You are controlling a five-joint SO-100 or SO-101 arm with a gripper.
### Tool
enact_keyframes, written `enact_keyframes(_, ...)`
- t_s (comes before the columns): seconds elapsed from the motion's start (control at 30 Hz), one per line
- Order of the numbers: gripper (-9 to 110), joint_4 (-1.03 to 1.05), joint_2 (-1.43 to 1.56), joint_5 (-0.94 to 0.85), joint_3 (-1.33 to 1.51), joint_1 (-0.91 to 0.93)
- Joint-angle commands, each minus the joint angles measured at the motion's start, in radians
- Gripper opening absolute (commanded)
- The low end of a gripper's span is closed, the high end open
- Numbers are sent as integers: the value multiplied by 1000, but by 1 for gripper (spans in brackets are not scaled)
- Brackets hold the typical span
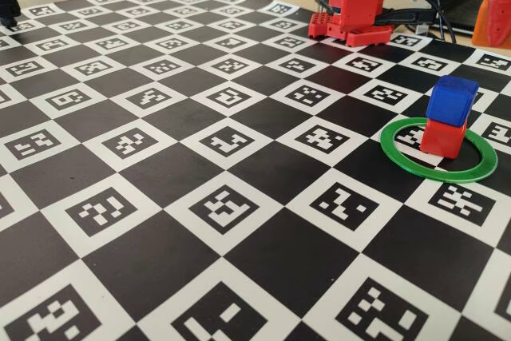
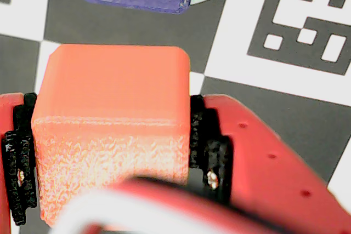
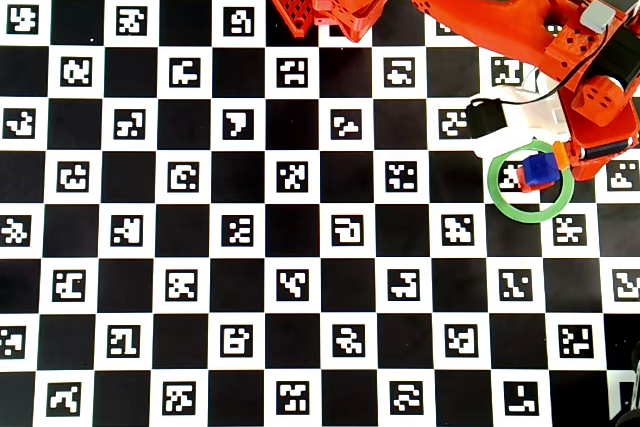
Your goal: Grab the red cube then put it in the green circle then put the blue cube on top and finally the orange cube on top
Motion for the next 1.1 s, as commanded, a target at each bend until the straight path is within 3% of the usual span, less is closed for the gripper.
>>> enact_keyframes(0.0, 14, -12, 21, 8, -15, 11)
enact_keyframes(1.07, 14, -83, 2, 21, 110, 38)
